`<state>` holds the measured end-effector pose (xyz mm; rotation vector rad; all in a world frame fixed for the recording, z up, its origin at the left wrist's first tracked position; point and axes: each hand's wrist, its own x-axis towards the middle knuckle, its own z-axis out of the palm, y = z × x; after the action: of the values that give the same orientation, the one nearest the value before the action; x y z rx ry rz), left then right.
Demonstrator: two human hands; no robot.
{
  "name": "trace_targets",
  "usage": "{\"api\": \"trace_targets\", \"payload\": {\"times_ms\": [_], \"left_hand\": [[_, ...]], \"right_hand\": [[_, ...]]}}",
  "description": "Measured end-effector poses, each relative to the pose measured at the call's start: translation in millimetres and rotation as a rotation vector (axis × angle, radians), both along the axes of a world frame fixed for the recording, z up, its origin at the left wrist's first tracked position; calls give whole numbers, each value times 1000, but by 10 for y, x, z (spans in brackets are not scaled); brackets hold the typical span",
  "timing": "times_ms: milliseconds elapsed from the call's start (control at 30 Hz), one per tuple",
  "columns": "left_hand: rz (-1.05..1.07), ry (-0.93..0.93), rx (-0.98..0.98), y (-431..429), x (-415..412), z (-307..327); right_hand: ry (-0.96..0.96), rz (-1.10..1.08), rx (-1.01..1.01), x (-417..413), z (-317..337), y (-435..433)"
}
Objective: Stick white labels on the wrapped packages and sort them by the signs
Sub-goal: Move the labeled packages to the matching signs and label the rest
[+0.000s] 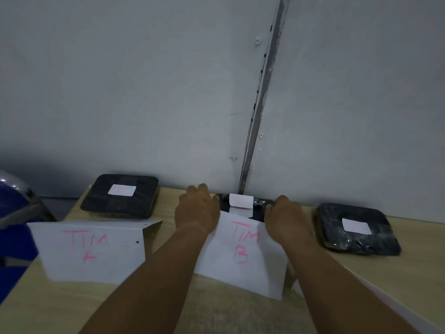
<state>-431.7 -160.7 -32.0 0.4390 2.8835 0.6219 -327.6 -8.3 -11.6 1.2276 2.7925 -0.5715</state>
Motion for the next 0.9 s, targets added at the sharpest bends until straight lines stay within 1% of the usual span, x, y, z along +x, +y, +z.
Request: {"api": "trace_targets", "payload": {"times_ms": [100,200,233,333,433,500,567,633,733,833,900], "left_hand": [[95,-213,-105,-71,152,-34],[116,-286,-113,-104,219,-67],[115,-300,-112,-113,245,-73],[110,-312,-97,-152,311,-75],[72,-325,-61,-236,361,-59],[52,-342,57,-296,407,-37],[59,-376,270,-366,484,2],[52,-407,425,-454,577,54],[34,-474,586,-600,753,122],[106,-518,763,-743,934,187],[148,-541,830,-826,1033,238]], "right_hand": [[-95,-82,-160,111,9,-158],[-84,-242,-411,145,29,-251],[-76,-283,-441,157,36,-272],[-47,-346,-443,232,78,-333],[-55,-288,-446,343,106,-404],[-129,-161,-410,428,110,-464],[-116,-94,-351,516,114,-513],[-54,-82,-308,613,136,-556],[35,-101,-252,821,200,-631],[102,-121,-153,1088,267,-722],[155,-180,-120,1244,288,-761]]}}
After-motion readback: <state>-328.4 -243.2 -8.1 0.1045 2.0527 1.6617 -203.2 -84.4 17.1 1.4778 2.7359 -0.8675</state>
